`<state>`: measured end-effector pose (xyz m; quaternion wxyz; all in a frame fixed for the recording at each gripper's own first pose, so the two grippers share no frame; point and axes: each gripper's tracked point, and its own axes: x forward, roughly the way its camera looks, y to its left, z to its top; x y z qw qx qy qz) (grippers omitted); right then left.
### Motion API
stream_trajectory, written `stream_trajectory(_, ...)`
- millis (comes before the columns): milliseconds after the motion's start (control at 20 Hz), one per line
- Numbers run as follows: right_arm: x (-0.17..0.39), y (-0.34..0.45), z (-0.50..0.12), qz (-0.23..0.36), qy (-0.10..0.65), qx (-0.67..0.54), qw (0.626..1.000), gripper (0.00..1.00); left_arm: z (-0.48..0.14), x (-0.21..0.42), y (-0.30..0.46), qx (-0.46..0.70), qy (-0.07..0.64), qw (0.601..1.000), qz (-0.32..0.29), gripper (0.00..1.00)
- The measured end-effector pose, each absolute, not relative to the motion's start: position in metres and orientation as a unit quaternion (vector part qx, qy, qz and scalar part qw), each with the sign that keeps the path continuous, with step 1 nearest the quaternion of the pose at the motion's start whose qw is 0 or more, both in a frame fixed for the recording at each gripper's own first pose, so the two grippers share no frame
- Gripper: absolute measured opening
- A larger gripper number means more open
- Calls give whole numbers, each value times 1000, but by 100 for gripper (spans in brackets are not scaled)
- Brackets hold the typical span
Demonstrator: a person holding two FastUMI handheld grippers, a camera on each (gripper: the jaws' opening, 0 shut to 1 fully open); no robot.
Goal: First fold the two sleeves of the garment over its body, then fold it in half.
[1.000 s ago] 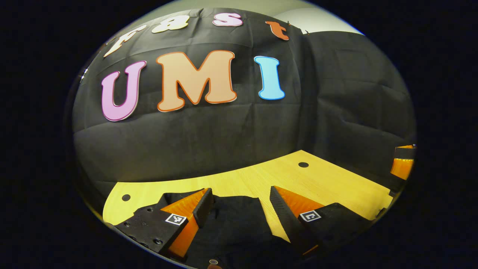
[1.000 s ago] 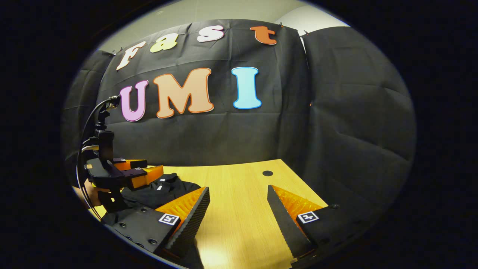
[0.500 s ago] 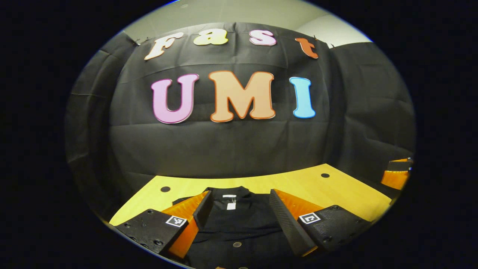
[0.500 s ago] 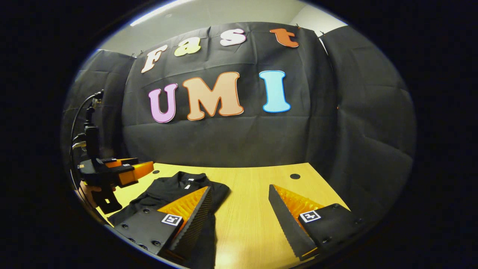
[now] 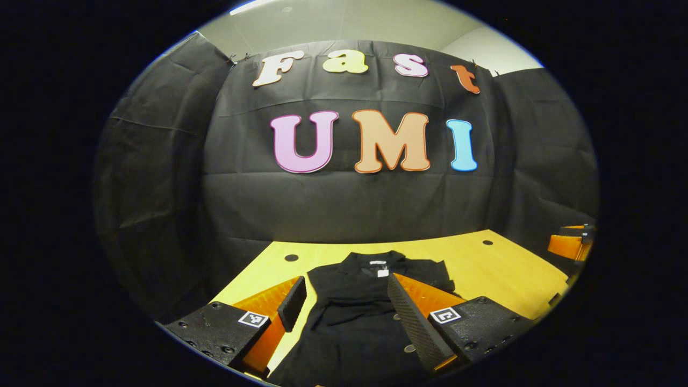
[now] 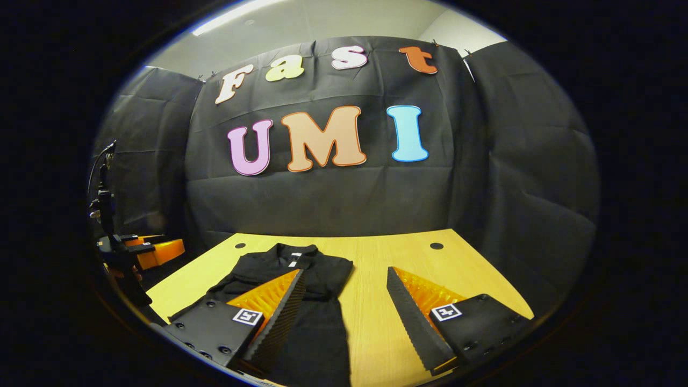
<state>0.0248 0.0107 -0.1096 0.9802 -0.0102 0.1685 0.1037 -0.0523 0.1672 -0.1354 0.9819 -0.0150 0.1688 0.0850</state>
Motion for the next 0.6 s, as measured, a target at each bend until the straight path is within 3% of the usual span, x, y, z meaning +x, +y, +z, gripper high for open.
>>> stream_trajectory(150, 8, 20, -123, 104, 179, -22, 978, 94, -151, -82, 184, -16, 190, 977, 94, 93)
stream_trajectory(200, 3, 23, -127, 104, 183, -23, 977, 98, -158, -90, 187, -16, 197, 976, 95, 93)
stream_trajectory(600, -33, 29, -175, 92, 233, -43, 967, 98, -213, -146, 203, -27, 260, 960, 98, 94)
